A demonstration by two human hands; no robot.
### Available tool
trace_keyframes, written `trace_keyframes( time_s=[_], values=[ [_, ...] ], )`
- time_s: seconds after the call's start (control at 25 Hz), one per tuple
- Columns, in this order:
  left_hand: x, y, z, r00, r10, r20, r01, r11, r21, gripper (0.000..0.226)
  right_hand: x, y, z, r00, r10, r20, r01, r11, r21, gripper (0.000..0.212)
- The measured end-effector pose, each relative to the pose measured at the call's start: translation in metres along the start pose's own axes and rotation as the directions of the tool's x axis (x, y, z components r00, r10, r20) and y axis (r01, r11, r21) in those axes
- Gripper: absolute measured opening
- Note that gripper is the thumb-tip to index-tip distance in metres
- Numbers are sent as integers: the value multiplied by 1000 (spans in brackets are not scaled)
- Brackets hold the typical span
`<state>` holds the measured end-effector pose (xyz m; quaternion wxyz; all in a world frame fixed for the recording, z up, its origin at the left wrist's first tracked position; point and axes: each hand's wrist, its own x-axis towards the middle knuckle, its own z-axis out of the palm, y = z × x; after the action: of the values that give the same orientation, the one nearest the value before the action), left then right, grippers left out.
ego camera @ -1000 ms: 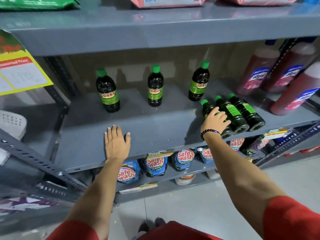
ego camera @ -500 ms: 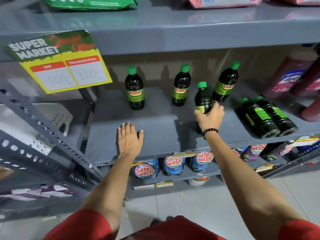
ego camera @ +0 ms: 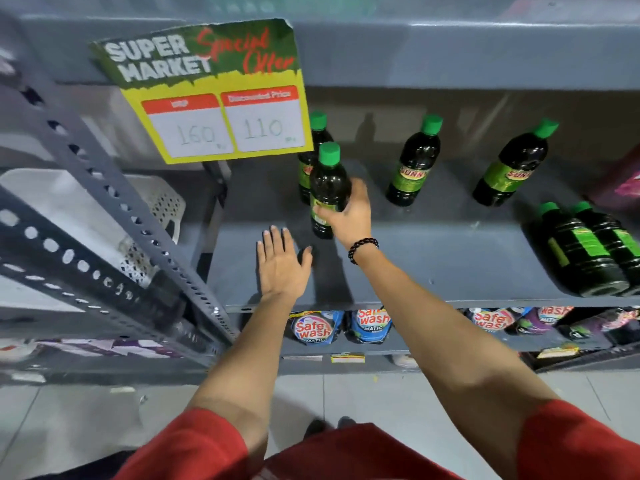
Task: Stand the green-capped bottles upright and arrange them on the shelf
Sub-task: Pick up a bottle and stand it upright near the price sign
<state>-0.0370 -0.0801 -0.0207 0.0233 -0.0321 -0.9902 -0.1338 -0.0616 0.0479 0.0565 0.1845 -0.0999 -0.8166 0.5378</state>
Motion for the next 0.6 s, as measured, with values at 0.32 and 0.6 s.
trace_keyframes(
  time_s=[0.32, 0.6],
  values=[
    [-2, -5, -3, 999, -28, -33, 24, 995, -97, 63, 3, -8, 1, 990, 81, 114, -84, 996, 28, 67],
    [-14, -22, -8, 995, -44, -94, 40, 998, -51, 53, -5, -22, 17, 993, 94, -77, -106, 980, -169, 67]
  ],
)
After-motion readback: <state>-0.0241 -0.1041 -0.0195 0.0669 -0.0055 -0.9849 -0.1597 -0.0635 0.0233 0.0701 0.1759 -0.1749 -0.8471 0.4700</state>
